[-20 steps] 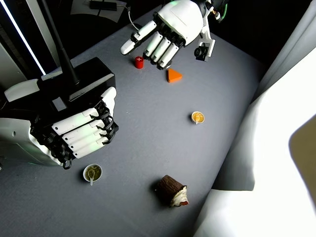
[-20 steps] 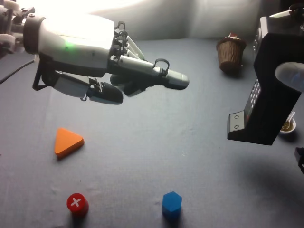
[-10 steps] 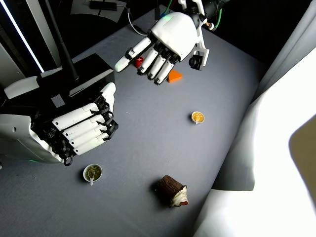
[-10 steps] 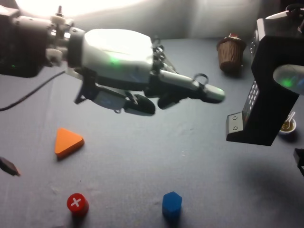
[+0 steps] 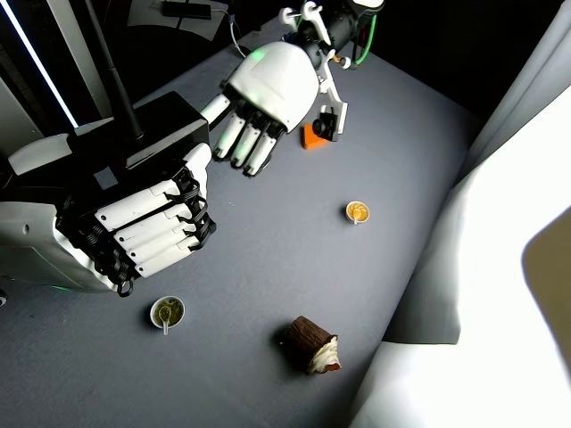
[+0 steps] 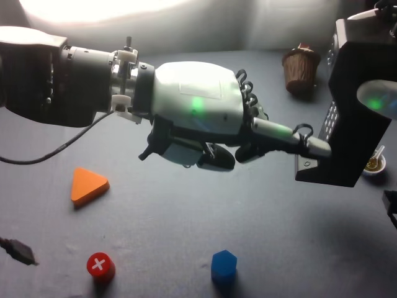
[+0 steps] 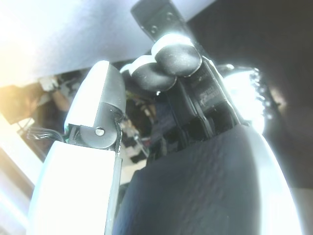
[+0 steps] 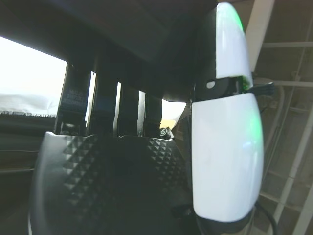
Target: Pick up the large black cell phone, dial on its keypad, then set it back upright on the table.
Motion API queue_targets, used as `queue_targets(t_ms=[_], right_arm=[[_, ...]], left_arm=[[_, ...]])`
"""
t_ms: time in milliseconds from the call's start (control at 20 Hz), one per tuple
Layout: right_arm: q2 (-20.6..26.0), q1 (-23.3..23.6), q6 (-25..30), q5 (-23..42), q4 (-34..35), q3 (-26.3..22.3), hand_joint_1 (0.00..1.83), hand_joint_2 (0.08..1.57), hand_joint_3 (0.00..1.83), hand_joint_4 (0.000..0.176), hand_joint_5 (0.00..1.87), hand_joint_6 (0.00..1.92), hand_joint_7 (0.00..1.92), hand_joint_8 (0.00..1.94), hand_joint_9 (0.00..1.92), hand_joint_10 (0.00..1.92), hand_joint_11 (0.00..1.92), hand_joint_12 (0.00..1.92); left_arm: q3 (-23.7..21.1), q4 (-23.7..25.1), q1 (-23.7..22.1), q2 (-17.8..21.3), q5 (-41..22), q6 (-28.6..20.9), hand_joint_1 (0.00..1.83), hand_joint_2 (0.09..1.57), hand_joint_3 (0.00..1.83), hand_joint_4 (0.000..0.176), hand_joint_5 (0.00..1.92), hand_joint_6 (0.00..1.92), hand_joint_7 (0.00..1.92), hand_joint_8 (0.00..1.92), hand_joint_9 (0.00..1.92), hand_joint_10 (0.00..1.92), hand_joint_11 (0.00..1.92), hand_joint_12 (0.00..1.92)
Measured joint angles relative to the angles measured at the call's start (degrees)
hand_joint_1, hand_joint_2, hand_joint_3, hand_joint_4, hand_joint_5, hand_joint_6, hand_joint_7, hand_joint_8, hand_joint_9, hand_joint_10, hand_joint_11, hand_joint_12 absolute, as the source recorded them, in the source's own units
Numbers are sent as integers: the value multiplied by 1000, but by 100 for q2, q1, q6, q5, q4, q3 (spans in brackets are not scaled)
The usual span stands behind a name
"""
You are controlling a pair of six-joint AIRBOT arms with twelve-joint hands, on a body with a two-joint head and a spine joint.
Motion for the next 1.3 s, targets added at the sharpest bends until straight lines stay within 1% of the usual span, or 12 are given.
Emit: queue_targets(t_ms=[50, 100, 150, 200, 250, 300, 450, 900, 1000, 1150, 1200, 1300], right_arm=[[0, 0, 0, 0, 11, 0, 1479, 1179, 3, 0, 753, 1097, 729, 1226, 798, 1292, 770, 1656], [0, 0, 0, 4, 11, 0, 1484, 1147, 0, 0, 836, 978, 804, 1173, 857, 1230, 849, 1611], [0, 0, 0, 11, 22, 0, 1476, 1200, 0, 0, 736, 1121, 701, 1323, 721, 1354, 725, 1686], [0, 11, -2, -4, 28, 0, 1476, 1200, 0, 0, 736, 1121, 701, 1323, 721, 1354, 725, 1686], [0, 42, -2, -4, 31, 0, 1483, 1153, 0, 0, 863, 937, 802, 1226, 804, 1269, 831, 1621], [0, 70, -2, 2, 48, 0, 1485, 1134, 0, 0, 892, 909, 826, 1148, 863, 1221, 869, 1584], [0, 81, -7, 39, 42, -2, 1485, 1133, 0, 0, 892, 908, 815, 1158, 875, 1214, 874, 1571], [13, 92, -92, 81, 214, -61, 1487, 1130, 0, 0, 901, 861, 829, 1172, 892, 1177, 858, 1590], [13, 92, -85, 83, 184, -61, 1489, 1120, 0, 0, 917, 838, 861, 1119, 916, 1144, 865, 1575], [11, 94, -79, 66, 20, -103, 1486, 1130, 1, 0, 936, 820, 851, 1136, 843, 1242, 845, 1597], [7, 94, -76, 63, -2, -103, 1486, 1131, 1, 0, 953, 796, 828, 1169, 845, 1241, 841, 1599], [7, 129, -76, 44, 35, -103, 1486, 1131, 1, 0, 936, 802, 835, 1156, 863, 1232, 839, 1611]], left_arm=[[57, -20, -4, -13, 79, 55, 1296, 1302, 0, 94, 46, 4, 625, 1609, 763, 1921, 782, 1921], [120, -24, -4, -20, 160, 118, 1296, 1302, 0, 94, 44, 2, 624, 1607, 758, 1921, 780, 1921], [273, -33, -7, -79, 286, 212, 1284, 1321, 5, 90, 25, 2, 586, 1663, 734, 1921, 743, 1921], [348, -74, -7, -101, 398, 280, 1284, 1321, 5, 90, 25, 2, 586, 1663, 734, 1921, 743, 1921], [417, -136, -7, -125, 459, 332, 1287, 1316, 2, 95, 35, 4, 596, 1647, 724, 1921, 733, 1921], [463, -240, -7, -166, 568, 431, 1287, 1317, 2, 93, 44, 5, 594, 1654, 739, 1921, 747, 1921], [455, -413, -7, -243, 741, 573, 1290, 1316, 1, 93, 46, 2, 599, 1648, 762, 1921, 774, 1921], [-175, -501, -131, -177, 1029, 592, 1292, 1309, 0, 100, 28, 0, 612, 1631, 741, 1921, 741, 1921], [-55, -525, -129, -173, 925, 573, 1290, 1312, 0, 99, 15, 0, 606, 1639, 749, 1921, 744, 1921], [334, -671, -129, -173, 745, 570, 1292, 1310, 0, 98, 32, 4, 610, 1634, 741, 1921, 741, 1921], [476, -669, -105, -173, 719, 573, 1416, 1301, 9, 95, 36, 2, 566, 1573, 605, 1874, 699, 1921], [660, -588, -68, -173, 608, 551, 1440, 1299, 11, 97, 37, 2, 546, 1573, 590, 1849, 692, 1921]])
